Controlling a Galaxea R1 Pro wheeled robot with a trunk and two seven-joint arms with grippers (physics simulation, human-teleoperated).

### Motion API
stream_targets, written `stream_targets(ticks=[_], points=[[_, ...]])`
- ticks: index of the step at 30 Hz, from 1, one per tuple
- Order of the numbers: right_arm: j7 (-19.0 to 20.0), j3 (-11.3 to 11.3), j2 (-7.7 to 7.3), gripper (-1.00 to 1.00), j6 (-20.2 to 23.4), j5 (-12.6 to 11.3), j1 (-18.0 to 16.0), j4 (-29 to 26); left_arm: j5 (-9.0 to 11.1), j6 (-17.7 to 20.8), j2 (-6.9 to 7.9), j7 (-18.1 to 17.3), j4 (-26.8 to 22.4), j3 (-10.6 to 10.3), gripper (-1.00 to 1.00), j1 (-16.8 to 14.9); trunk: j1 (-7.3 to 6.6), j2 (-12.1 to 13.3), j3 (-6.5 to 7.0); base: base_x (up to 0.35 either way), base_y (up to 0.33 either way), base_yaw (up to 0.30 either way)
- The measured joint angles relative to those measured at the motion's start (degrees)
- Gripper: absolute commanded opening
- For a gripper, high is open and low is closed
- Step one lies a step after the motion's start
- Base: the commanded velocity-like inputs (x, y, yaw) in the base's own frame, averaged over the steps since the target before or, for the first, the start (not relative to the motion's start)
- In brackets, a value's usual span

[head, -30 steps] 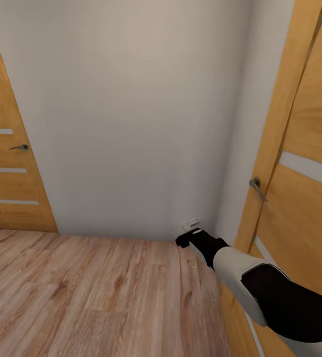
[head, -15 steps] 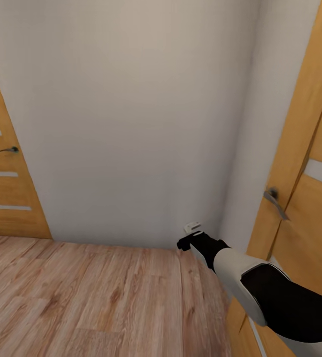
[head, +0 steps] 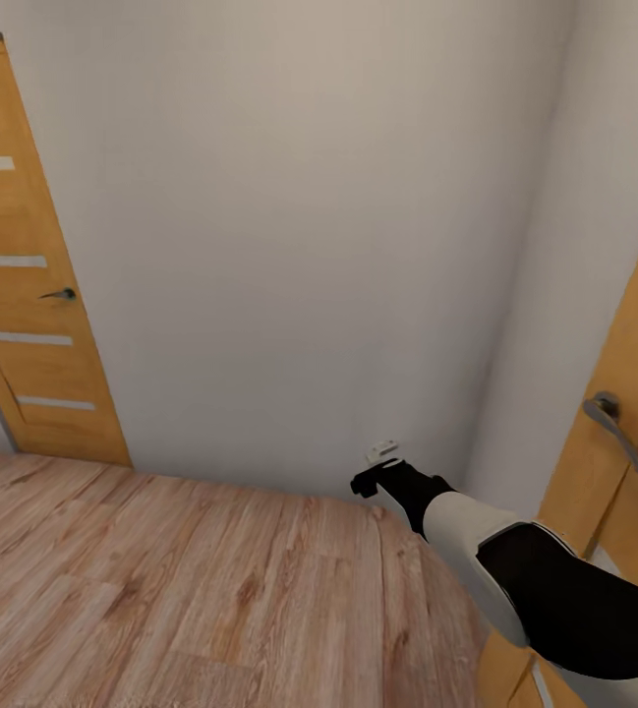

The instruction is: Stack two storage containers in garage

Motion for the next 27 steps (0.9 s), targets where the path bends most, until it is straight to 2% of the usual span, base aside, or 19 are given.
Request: stream_targets(ticks=[4,9,27], points=[[0.00,-0.02,0.00,1.00,0.11,0.00,0.04,0.03,-0.04,0.00,-0.03,0.00,0.00,0.00,1.00,0.00,0.00,0.00,0.00,0.001,0.000,0.208],[-0.02,-0.03,0.00,1.00,0.34,-0.01,0.03,0.12,-0.08,0.00,-0.11,0.00,0.00,0.00,1.00,0.00,0.00,0.00,0.00,0.040,0.000,0.045],[0.12,-0.07,0.00,1.00,0.83,0.03,0.00,0.21,0.03,0.00,0.08,0.00,0.01,0.00,1.00,0.00,-0.03,-0.01,0.00,0.312,0.000,0.001]])
